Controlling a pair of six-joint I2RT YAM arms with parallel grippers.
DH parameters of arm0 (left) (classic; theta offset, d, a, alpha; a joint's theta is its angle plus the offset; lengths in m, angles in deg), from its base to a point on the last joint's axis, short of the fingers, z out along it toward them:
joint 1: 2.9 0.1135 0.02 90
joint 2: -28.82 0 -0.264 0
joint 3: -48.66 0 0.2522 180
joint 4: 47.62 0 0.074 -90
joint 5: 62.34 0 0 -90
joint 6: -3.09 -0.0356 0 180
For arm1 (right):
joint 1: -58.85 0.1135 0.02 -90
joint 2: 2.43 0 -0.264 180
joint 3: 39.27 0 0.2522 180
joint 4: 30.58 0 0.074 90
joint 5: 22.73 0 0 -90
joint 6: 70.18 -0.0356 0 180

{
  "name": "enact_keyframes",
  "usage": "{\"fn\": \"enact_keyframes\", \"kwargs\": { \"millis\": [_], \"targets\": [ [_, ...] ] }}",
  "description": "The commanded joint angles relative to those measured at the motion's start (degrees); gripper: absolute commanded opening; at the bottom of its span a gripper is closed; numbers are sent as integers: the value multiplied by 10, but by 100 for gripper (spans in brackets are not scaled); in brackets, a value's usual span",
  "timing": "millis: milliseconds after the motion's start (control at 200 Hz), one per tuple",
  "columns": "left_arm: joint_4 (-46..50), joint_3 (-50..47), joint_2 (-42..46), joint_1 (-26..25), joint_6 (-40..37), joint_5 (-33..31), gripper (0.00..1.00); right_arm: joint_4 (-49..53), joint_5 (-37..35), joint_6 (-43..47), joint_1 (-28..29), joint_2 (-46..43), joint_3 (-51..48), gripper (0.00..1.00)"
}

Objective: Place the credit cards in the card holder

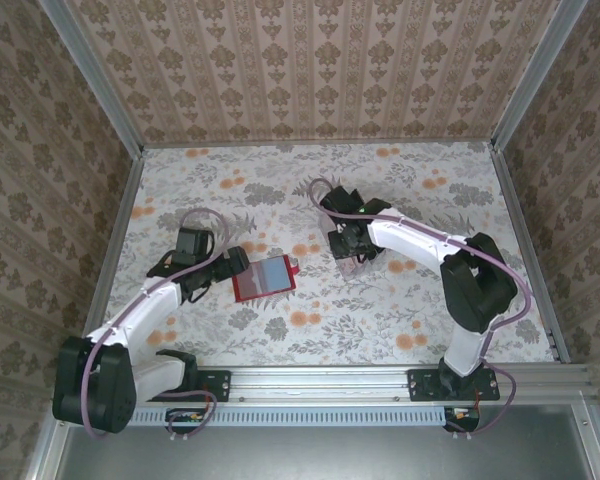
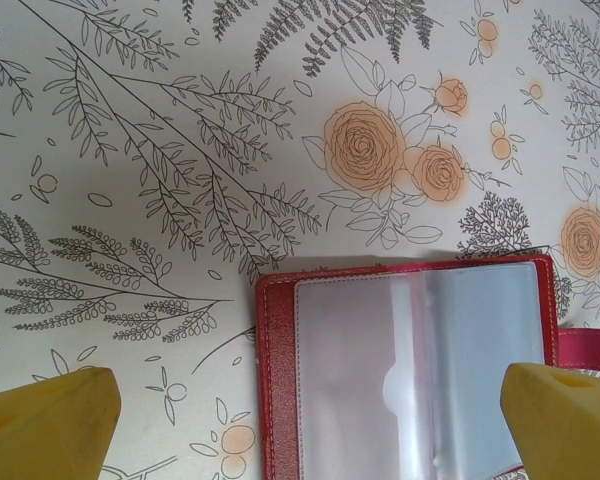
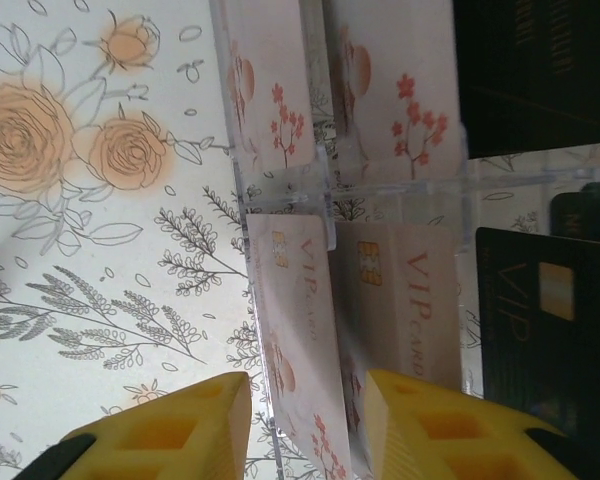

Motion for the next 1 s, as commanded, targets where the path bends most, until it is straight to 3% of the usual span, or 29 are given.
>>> {"fn": "enact_keyframes", "kwargs": {
  "millis": [0, 470, 770, 995],
  "targets": [
    [-9, -1, -3, 0, 13, 5, 100, 7, -30, 17, 6, 13, -4, 36],
    [-10, 8, -23, -11, 14, 1, 100, -4, -22, 18, 11, 38, -5, 35],
    [-13, 6, -27, -15, 17, -1, 100, -9, -3, 15, 15, 36, -4, 25],
    [-15, 5, -29, -20, 18, -3, 100, -7, -9, 12, 14, 25, -7, 26]
  ]
}}
